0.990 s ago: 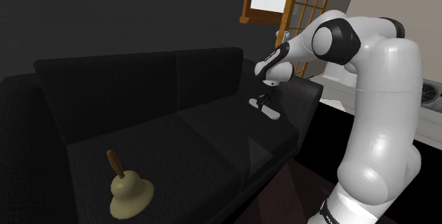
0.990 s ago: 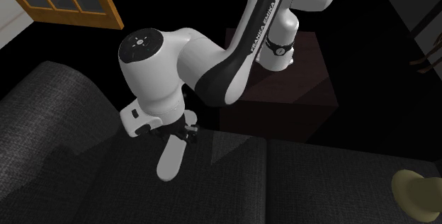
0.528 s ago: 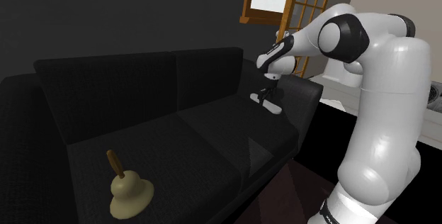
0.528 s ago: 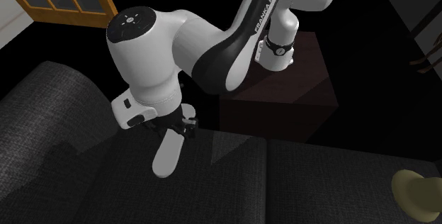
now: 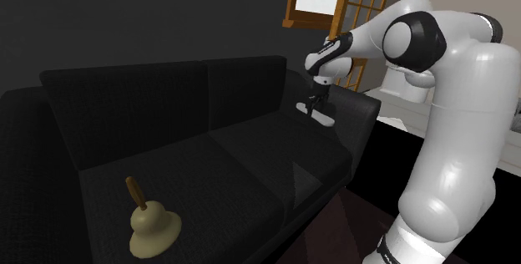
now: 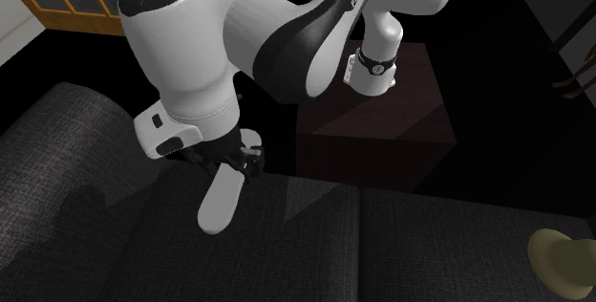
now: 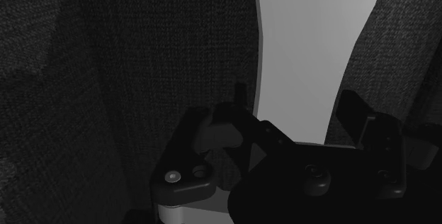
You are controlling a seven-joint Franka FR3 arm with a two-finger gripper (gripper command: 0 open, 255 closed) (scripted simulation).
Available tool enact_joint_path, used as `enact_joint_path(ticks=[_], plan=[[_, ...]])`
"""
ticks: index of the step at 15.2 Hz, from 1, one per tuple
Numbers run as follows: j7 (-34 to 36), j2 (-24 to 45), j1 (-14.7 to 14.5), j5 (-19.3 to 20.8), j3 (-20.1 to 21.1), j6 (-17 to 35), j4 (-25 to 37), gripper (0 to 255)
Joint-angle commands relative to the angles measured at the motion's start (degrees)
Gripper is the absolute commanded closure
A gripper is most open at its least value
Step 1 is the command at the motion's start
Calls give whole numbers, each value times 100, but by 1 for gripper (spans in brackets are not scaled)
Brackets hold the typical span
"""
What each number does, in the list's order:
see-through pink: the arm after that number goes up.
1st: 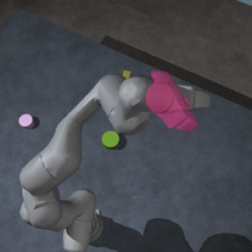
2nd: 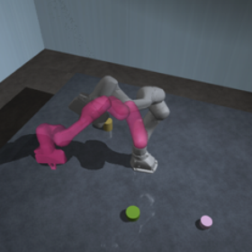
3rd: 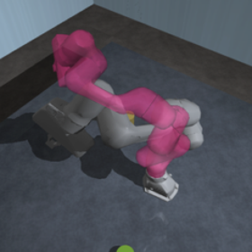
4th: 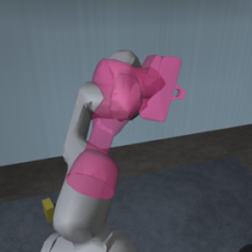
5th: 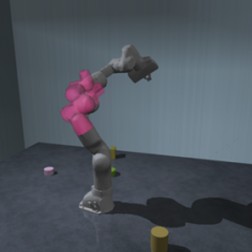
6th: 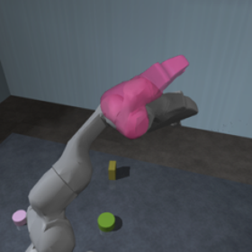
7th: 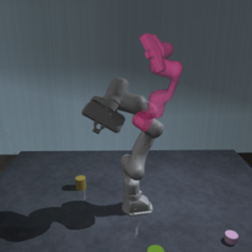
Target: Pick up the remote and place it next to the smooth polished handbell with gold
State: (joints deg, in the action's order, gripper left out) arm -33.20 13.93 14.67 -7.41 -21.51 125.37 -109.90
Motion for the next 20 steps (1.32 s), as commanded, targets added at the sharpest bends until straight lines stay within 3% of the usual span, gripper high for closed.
enact_joint_path(ticks=[1,15,20], plan=[[31,-83,-12,44,-12,-131,55,255],[171,-432,-45,236,-59,-1096,701,255],[908,-880,-471,474,190,-952,164,255]])
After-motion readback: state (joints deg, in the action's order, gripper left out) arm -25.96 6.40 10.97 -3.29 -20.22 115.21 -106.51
